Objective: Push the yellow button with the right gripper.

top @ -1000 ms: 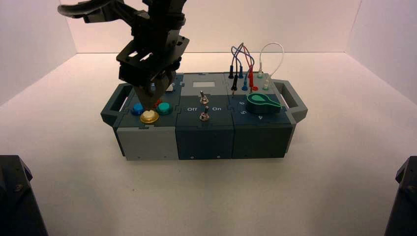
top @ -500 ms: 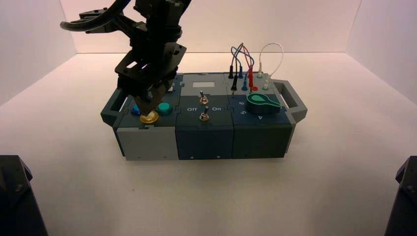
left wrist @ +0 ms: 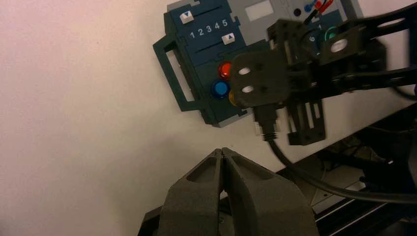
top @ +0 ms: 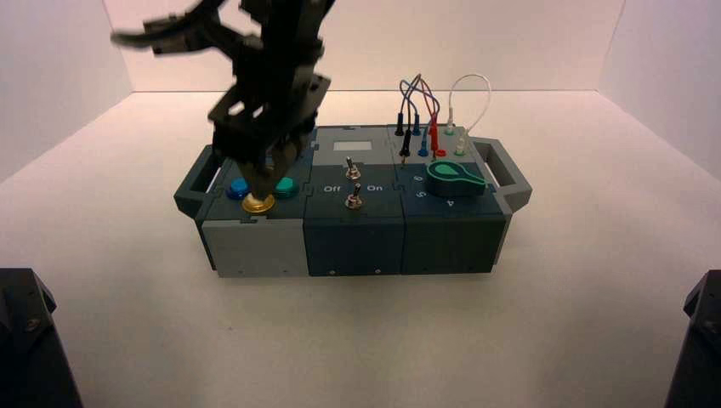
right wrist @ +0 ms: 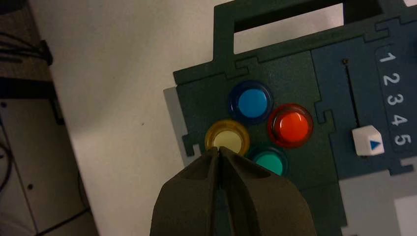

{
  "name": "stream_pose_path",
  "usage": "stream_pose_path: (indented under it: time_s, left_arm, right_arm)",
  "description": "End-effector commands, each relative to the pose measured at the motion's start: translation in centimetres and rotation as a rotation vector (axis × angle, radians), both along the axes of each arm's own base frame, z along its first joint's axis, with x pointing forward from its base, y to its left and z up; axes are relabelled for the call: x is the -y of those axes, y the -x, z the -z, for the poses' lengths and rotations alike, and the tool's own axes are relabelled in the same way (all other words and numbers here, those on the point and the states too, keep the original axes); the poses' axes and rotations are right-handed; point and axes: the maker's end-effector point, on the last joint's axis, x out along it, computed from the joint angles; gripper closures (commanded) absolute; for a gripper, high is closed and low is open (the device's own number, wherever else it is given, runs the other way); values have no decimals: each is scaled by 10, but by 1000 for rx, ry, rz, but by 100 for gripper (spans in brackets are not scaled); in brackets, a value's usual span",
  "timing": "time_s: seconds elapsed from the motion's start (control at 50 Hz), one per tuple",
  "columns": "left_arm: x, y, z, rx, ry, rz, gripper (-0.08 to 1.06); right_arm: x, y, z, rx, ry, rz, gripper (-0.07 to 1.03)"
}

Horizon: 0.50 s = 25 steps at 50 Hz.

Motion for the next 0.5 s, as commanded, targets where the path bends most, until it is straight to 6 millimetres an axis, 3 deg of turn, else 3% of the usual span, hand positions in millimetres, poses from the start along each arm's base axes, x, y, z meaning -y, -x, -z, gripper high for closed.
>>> stream_pose_path:
  time_s: [0.02, 0.08, 0.18, 0.5]
  left_arm:
    - [2, -6, -6, 14, 1, 5, 101]
    - [2, -7, -6, 13, -1, 9, 101]
    - [2, -8, -7, 18, -2, 13, 101]
    - [2, -8, -4, 7, -4, 13, 101]
  right_arm:
    - [-6, -2, -47, 36, -72, -8, 98]
    - [-1, 0, -61, 40, -70, -20, 98]
    - [5, 2, -68, 37, -57, -25, 98]
    - [23, 9, -54, 17, -2, -33, 98]
